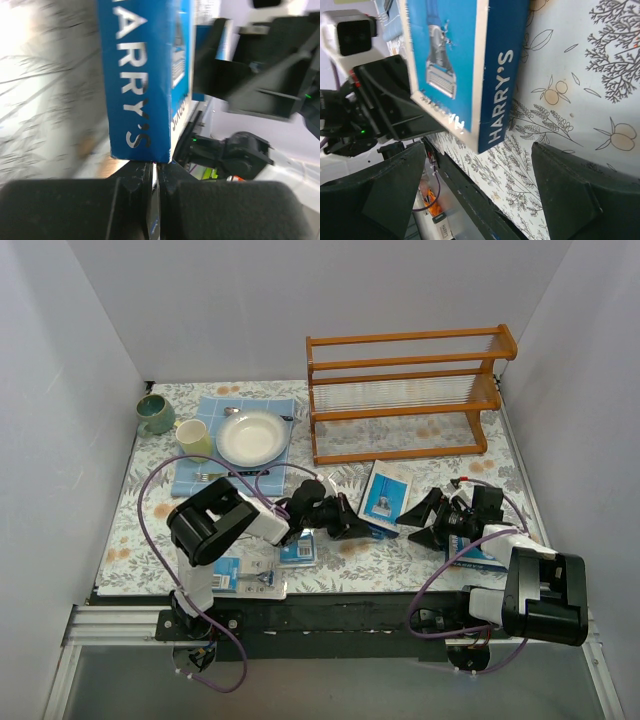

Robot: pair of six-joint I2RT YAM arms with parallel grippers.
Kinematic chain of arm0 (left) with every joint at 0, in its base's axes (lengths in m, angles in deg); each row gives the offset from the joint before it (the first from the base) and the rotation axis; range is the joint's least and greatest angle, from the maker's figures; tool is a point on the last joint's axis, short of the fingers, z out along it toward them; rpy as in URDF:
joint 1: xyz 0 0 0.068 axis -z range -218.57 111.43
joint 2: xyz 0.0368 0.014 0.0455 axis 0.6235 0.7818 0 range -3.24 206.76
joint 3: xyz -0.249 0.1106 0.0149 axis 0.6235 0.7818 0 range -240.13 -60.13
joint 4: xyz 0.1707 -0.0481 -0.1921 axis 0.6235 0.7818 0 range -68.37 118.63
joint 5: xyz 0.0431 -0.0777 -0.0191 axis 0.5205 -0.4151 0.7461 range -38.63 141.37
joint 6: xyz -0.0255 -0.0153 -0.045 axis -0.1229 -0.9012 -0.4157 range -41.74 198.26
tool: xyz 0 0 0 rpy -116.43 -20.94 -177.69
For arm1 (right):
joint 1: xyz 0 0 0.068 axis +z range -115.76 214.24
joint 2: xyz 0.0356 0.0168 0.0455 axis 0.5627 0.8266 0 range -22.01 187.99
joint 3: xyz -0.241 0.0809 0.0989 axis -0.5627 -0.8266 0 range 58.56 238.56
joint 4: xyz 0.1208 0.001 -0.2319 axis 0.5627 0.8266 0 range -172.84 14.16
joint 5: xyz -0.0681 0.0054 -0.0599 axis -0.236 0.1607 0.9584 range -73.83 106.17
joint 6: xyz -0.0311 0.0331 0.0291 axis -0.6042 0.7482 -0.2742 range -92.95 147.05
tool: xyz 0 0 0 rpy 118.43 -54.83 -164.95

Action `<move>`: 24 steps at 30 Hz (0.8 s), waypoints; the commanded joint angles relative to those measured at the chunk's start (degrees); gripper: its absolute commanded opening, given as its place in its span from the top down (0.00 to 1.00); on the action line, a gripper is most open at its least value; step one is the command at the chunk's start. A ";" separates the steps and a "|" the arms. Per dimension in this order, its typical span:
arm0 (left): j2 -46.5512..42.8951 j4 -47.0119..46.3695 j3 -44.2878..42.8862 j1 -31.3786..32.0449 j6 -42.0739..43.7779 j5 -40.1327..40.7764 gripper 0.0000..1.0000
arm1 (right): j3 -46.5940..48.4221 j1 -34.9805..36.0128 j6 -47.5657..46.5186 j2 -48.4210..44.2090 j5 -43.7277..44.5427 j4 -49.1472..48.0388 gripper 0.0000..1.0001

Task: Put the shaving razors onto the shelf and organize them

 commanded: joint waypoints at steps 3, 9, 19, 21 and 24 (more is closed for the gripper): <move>-11.62 -1.70 -3.79 -0.04 9.53 -3.05 1.00 | 4.09 -0.16 -2.42 1.59 0.90 1.72 0.06; -15.75 4.70 -1.60 -2.06 20.78 -3.85 1.00 | 7.86 -0.24 -10.68 1.15 1.33 4.44 0.08; -18.21 4.11 3.93 -10.59 28.97 -2.53 1.00 | 11.39 -0.51 -19.47 0.36 3.97 9.28 0.08; -19.52 2.10 6.30 -11.20 27.21 -1.65 1.00 | 11.21 -0.51 -21.14 -0.16 4.85 10.33 0.08; -21.02 -2.03 9.11 -11.38 26.16 -0.86 1.00 | 11.12 -0.51 -23.16 -0.69 5.29 11.13 0.08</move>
